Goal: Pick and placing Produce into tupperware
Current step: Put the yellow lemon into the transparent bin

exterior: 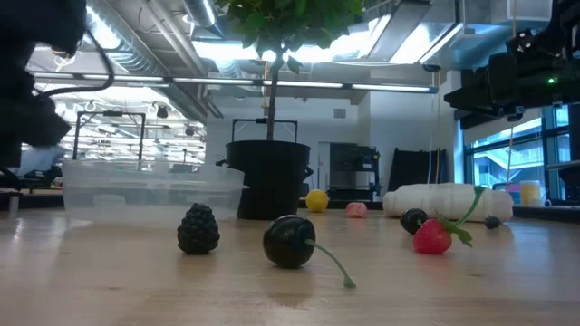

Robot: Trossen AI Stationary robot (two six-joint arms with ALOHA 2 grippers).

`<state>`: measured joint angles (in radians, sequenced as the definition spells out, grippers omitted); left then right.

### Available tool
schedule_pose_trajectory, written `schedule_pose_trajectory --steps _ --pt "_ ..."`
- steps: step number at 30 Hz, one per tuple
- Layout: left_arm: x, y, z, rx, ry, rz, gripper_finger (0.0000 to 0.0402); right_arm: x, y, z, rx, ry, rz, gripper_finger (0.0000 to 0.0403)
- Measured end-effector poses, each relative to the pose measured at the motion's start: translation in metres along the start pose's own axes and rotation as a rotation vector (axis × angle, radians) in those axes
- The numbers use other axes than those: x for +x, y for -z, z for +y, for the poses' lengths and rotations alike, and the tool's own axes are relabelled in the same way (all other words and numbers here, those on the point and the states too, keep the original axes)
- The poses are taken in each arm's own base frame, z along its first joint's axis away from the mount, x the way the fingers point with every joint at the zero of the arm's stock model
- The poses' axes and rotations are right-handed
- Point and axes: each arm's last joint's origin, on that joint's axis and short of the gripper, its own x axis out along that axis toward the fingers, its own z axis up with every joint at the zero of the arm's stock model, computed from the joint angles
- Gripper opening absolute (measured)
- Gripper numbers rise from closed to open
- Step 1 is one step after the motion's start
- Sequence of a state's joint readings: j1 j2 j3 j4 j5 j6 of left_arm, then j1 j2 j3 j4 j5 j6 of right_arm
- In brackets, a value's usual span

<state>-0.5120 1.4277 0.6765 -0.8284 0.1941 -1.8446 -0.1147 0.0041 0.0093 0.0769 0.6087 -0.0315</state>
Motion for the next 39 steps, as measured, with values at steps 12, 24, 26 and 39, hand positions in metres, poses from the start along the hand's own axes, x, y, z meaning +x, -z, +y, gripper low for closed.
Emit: schedule_pose_trajectory --steps 12,24,26,39 --pt "-0.053 -0.01 -0.018 0.118 -0.023 -0.065 0.0203 0.0 0.0 0.0 0.0 0.0 0.0 0.0182" --pt "-0.114 -0.042 -0.052 0.275 0.2 -0.394 0.0204 0.0 0.0 0.0 0.0 0.0 0.0 0.0182" --pt "-0.116 -0.052 -0.055 0.297 0.223 -0.411 0.0205 0.0 0.0 0.0 0.0 0.0 0.0 0.0182" --pt "-0.079 -0.084 -0.089 0.467 0.16 -0.374 0.0205 0.0 0.0 0.0 0.0 0.0 0.0 0.0182"
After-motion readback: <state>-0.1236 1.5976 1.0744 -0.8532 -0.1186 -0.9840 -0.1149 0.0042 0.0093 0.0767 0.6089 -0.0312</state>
